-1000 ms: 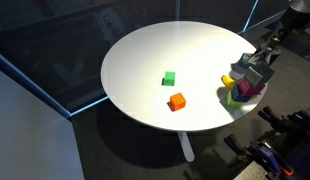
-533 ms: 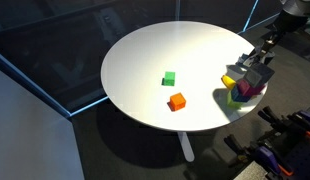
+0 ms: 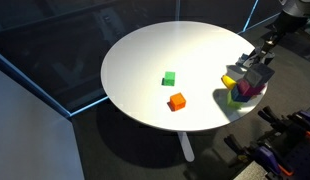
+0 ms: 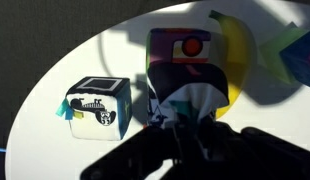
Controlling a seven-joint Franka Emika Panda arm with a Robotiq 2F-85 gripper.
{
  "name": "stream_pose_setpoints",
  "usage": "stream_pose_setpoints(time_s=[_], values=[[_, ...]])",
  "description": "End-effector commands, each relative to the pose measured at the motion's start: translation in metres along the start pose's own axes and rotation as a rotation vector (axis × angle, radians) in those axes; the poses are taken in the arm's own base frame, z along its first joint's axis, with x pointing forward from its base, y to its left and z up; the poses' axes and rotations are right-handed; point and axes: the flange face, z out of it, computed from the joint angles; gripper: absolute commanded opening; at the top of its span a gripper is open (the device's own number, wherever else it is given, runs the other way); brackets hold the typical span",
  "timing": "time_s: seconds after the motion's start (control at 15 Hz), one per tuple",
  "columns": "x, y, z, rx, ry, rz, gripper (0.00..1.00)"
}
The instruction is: Put the furthest toy foam on the closest toy foam
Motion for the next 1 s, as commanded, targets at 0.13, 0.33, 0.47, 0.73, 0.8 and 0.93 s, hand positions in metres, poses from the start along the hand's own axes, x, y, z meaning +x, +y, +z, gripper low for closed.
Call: stream_pose_setpoints(time_s=[0.13, 0.33, 0.47, 0.73, 0.8, 0.93], values=[[-0.0083, 0.0020, -0.0053, -0.007, -0.001, -0.005, 0.06], [-0.0028, 0.0050, -0.0063, -0.010, -0.011, 0.013, 0.06], [0.0000, 0.0058, -0.0079, -0.007, -0.017, 0.020, 0.06], [0.0014, 0.0065, -0.0089, -0.004, -0.024, 0.021, 0.06], [0.0015, 0.0066, -0.0088, -0.003, -0.027, 0.021, 0.06], [-0.0003, 0.0030, -0.0017, 0.003, -0.015, 0.010, 0.15]])
